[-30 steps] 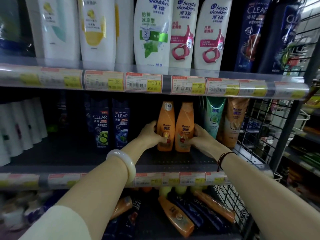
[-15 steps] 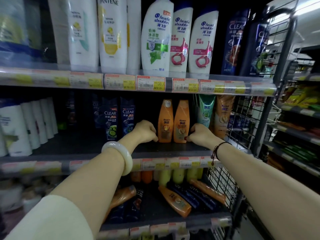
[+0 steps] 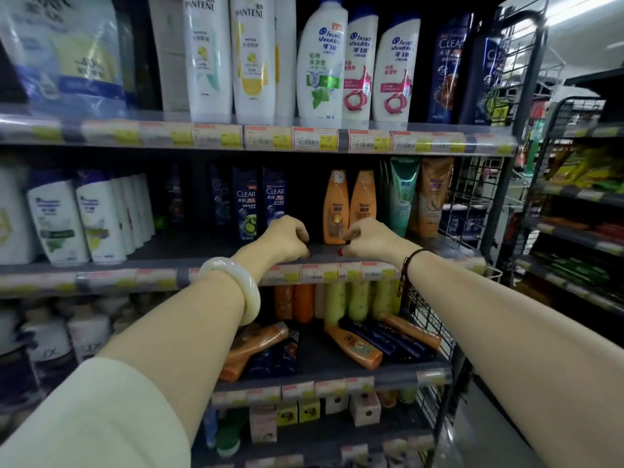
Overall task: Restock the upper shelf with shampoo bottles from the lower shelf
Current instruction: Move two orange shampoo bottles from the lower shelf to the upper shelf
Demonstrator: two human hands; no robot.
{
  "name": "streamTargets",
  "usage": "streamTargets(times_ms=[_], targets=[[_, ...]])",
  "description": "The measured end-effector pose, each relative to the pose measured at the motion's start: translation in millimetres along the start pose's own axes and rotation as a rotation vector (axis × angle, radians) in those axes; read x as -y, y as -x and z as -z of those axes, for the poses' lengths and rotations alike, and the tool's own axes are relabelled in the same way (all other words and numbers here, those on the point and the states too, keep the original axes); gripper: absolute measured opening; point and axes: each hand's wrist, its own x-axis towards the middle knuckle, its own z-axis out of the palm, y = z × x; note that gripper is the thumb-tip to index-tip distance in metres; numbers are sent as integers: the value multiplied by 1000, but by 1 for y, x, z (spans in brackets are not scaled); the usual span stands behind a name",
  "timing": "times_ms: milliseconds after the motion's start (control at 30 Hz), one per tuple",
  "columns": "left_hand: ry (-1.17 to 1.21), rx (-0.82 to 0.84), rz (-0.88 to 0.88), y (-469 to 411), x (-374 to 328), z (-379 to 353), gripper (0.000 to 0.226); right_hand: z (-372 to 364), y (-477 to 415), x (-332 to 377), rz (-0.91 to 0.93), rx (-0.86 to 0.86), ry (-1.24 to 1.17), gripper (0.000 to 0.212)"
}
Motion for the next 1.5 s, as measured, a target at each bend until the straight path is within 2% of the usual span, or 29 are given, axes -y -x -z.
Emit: streamTargets(times_ms=[300,533,1000,1500], targets=[[-83,36,56,46,32,-15,25,-39,39,-4,-24,150,70,32],[-71,129,97,67,60,-36,23,-81,53,-14,-40,251,61,30],[-116,213,244,71,138,-60,37,-159,35,-26,-76,467,33,34],[62,158,445,31,217,-87,37,-235,-23,-38,-131,441,-114,27]])
